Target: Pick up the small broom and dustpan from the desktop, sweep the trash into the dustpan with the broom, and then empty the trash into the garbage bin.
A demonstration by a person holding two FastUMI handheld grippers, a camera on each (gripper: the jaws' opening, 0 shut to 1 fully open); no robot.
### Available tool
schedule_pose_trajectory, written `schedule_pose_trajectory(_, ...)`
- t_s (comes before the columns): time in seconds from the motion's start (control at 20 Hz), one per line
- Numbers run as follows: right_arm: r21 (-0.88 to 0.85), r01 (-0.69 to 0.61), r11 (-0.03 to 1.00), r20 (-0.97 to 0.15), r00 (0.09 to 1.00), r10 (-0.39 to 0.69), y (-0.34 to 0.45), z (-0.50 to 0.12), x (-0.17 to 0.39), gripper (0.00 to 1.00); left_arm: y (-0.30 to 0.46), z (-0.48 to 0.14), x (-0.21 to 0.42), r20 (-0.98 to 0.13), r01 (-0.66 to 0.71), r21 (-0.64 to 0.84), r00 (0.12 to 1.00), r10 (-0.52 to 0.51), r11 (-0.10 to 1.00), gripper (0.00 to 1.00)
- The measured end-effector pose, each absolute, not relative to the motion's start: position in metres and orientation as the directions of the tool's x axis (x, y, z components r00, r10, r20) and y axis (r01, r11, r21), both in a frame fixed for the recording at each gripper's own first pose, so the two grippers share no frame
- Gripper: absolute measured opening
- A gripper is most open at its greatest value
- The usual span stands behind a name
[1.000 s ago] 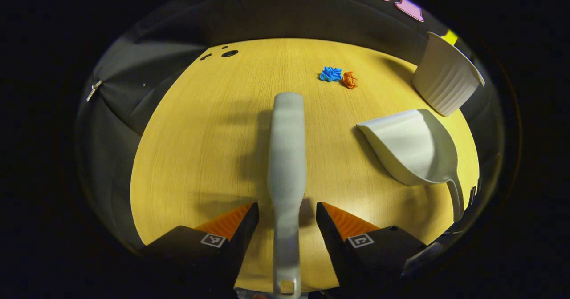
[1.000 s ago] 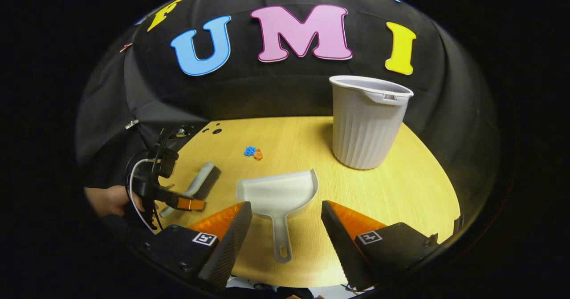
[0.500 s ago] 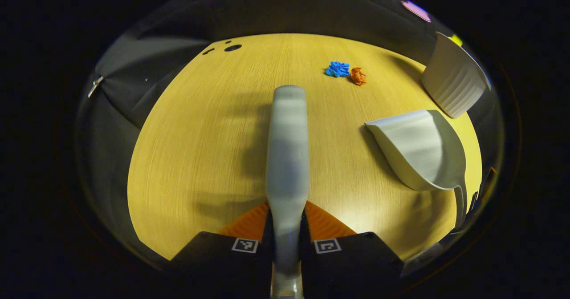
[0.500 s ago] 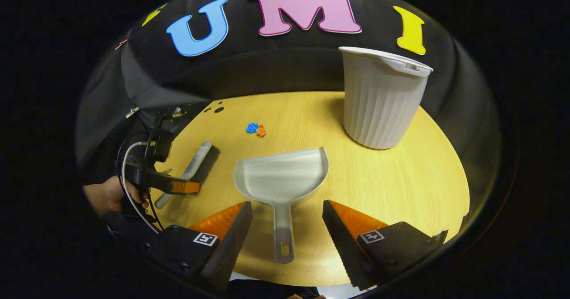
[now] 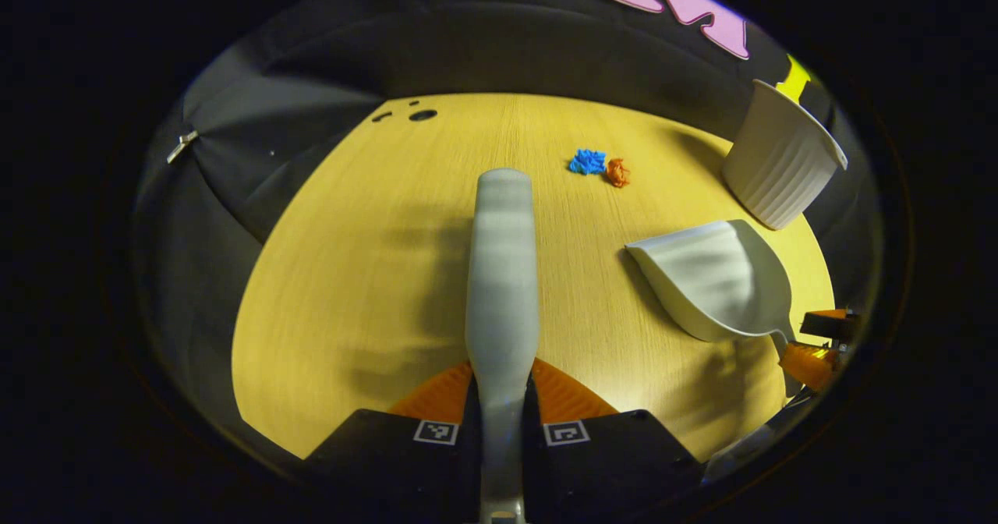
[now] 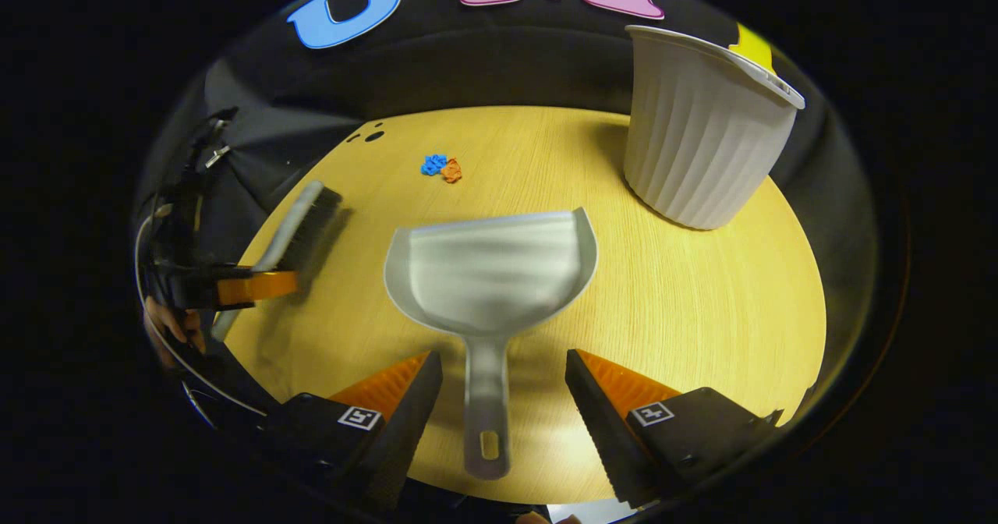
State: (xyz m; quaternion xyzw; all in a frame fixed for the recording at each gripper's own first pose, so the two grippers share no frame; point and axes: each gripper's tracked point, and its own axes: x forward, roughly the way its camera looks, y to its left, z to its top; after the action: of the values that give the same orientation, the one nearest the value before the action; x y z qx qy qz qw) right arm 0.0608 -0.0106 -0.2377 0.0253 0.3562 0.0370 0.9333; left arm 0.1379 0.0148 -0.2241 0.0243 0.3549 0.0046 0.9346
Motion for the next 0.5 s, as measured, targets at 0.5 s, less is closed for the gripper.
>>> schedule_pose_trajectory(0.5, 0.050, 0.016, 0.999, -0.766, 0.642, 0.028, -0.005, -0.287, 0.083, 1.00, 0.009, -0.172, 0.081, -0.576, 0.031, 0.006, 0.817, -0.022, 0.999, 0.25)
